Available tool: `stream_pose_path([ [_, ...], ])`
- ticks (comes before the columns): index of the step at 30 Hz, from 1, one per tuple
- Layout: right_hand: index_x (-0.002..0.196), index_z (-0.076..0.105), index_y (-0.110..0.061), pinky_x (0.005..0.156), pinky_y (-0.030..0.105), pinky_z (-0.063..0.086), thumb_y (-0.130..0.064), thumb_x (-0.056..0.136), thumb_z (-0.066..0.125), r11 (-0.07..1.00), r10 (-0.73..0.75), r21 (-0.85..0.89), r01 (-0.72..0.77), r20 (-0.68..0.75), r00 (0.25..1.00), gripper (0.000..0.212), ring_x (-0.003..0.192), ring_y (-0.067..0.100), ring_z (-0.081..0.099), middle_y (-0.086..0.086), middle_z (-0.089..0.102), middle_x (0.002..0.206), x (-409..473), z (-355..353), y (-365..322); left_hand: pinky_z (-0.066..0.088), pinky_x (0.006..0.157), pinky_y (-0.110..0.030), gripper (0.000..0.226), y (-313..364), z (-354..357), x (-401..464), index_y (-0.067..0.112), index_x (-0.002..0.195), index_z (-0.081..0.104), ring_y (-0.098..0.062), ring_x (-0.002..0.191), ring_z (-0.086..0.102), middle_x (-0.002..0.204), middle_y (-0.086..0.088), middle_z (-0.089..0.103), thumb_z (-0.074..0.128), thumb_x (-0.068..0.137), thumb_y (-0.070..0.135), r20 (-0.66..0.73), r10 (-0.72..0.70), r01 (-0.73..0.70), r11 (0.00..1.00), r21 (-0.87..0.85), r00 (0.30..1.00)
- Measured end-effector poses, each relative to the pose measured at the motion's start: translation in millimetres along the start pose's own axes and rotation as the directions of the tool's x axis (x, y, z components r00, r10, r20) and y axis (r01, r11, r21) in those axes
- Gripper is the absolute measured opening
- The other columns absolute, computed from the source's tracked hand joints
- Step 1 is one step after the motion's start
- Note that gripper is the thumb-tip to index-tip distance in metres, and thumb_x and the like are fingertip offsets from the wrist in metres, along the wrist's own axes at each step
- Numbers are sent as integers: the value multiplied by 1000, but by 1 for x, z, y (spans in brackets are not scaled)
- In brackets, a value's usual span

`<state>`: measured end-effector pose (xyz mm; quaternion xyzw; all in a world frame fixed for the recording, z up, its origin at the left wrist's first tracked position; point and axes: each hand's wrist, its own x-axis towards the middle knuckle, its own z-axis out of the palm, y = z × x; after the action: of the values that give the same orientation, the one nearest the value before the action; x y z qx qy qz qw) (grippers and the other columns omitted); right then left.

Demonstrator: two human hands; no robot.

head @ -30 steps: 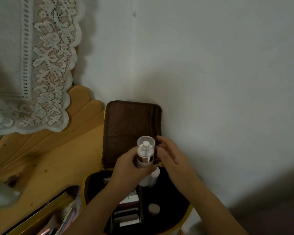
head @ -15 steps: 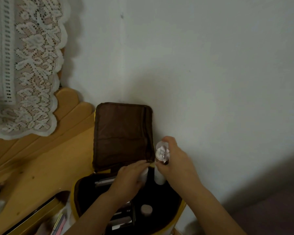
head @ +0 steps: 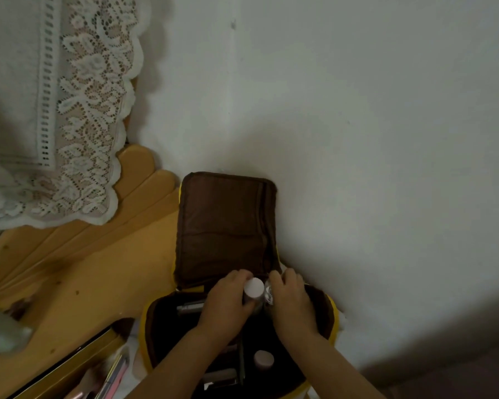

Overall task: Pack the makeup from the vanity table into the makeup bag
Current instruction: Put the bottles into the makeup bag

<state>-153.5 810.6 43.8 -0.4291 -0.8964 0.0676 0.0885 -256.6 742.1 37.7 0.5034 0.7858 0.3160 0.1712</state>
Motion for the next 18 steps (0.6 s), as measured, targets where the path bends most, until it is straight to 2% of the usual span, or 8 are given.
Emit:
stream_pose_path([
  [3, 58, 57, -16, 34, 17, 23, -14, 21, 90, 991, -41, -126, 40, -5, 999, 50, 49, 19, 54, 6, 54, 57, -1, -7, -4, 44, 86, -24, 37, 0, -2, 0, 24, 121, 49, -13, 106, 52, 118, 2, 54, 61, 86, 27, 7, -13, 13, 1000, 29, 1000],
  [7, 57, 63, -13, 36, 26, 42, -16, 22, 93, 969, -88, -230, 92, 27, 996, 46, 50, 23, 57, 10, 57, 58, -2, -18, -7, 45, 94, -30, 48, 6, -2, 0, 21, 130, 44, -17, 114, 53, 127, -2, 55, 61, 86, 29, 64, -71, 68, 996, 52, 995],
  [10, 95, 65, -11, 65, 37, 51, -21, 61, 83, 969, -74, -229, 95, 97, 993, 40, 84, 30, 60, 15, 61, 92, -1, -30, -9, 45, 97, -34, 58, 14, -2, -5, 18, 137, 36, -20, 118, 51, 132, -4, 51, 62, 86, 29, 38, -130, 129, 991, 29, 991],
  [11, 97, 64, -12, 66, 38, 51, -20, 63, 82, 969, -96, -219, 113, 86, 992, 39, 85, 31, 60, 14, 60, 93, -2, -34, -7, 45, 97, -35, 59, 16, -3, -8, 18, 137, 35, -21, 118, 50, 133, -5, 50, 62, 86, 29, 18, -150, 149, 989, 20, 989],
  [13, 76, 65, -13, 47, 35, 48, -14, 42, 90, 971, -158, -171, 168, 72, 985, 43, 62, 28, 59, 10, 60, 71, -8, -39, 0, 44, 97, -35, 56, 21, -6, -18, 17, 137, 35, -22, 119, 49, 135, -6, 46, 60, 88, 26, -18, -169, 169, 986, -2, 985],
  [15, 75, 65, -13, 42, 34, 46, -10, 40, 90, 969, -214, -118, 217, 39, 976, 43, 56, 26, 57, 9, 59, 66, -18, -41, 6, 44, 99, -35, 52, 24, -9, -33, 16, 137, 36, -24, 120, 48, 137, -7, 43, 57, 90, 24, -40, -176, 175, 984, -16, 984],
  [16, 83, 67, -12, 47, 35, 49, -10, 49, 87, 967, -236, -91, 240, 48, 970, 39, 62, 27, 59, 10, 61, 73, -24, -46, 5, 44, 99, -35, 48, 26, -11, -42, 15, 136, 37, -24, 119, 48, 136, -7, 43, 55, 91, 24, -51, -178, 178, 984, -14, 983],
  [18, 110, 63, -12, 70, 37, 53, -14, 75, 72, 961, -277, 9, 276, 44, 960, 36, 88, 28, 59, 11, 61, 99, -41, -56, 3, 45, 97, -34, 39, 29, -16, -62, 15, 130, 44, -23, 114, 51, 131, -6, 47, 52, 93, 24, -92, -176, 176, 984, -12, 980],
])
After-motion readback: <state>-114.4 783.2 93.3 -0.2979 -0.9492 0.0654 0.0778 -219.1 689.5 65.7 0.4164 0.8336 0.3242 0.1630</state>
